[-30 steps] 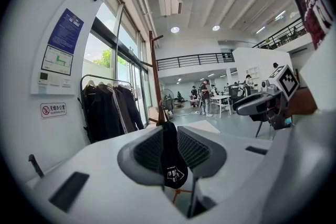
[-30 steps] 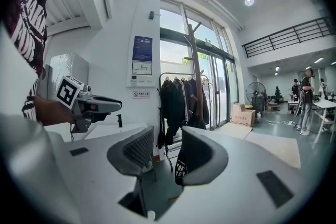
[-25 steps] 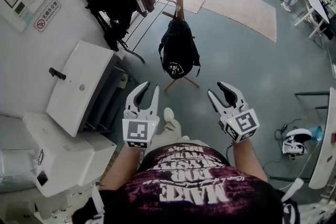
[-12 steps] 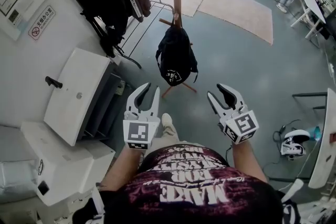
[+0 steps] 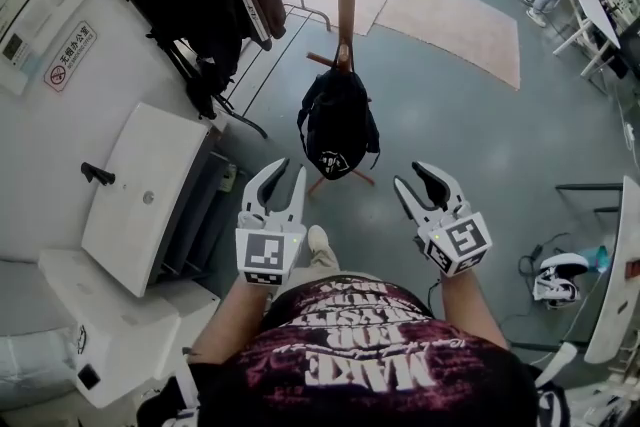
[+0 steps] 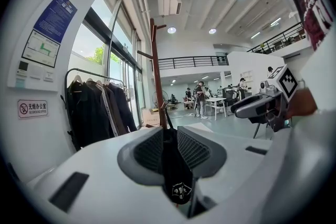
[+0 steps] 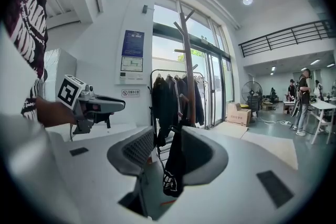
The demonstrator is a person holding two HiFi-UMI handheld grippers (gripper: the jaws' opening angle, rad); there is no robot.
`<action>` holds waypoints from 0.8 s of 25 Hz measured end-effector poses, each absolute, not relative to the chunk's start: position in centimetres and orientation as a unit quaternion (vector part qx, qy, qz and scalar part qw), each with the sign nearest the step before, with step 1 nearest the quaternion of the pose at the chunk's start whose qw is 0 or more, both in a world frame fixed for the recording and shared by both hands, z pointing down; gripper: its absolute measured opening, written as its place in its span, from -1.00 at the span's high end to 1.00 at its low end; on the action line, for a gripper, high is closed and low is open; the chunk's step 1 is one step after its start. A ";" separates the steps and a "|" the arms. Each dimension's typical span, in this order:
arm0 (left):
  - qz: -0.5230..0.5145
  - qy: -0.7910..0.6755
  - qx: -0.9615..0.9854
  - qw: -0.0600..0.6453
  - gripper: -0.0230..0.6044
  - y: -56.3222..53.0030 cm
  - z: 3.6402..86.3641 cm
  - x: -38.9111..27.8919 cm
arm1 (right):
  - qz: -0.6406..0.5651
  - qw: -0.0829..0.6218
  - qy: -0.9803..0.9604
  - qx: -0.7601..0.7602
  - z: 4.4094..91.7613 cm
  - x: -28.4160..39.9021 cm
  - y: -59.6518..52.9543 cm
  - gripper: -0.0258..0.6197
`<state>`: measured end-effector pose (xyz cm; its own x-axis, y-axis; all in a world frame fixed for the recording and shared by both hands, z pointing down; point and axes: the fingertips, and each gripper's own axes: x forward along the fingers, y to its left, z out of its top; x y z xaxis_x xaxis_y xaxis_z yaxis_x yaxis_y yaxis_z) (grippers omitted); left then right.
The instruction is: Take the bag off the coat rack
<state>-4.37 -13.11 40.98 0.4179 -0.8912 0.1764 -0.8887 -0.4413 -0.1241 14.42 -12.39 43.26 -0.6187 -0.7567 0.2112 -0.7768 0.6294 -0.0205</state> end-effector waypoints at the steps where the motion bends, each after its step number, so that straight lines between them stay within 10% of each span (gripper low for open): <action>1: -0.108 0.528 -0.842 0.006 0.67 -13.7 41.0 -4.5 | 0.056 0.092 -0.898 0.427 43.3 14.3 -13.0 0.38; 20: -0.102 0.502 -0.859 -0.005 0.67 -23.6 40.5 -6.5 | 0.060 0.102 -0.895 0.430 43.0 11.2 -22.6 0.38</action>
<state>-6.50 -23.61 40.48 0.4747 -0.8614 0.1806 -0.8636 -0.4955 -0.0933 11.22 -22.60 42.96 -0.6099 -0.7570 0.2345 -0.7816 0.6235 -0.0202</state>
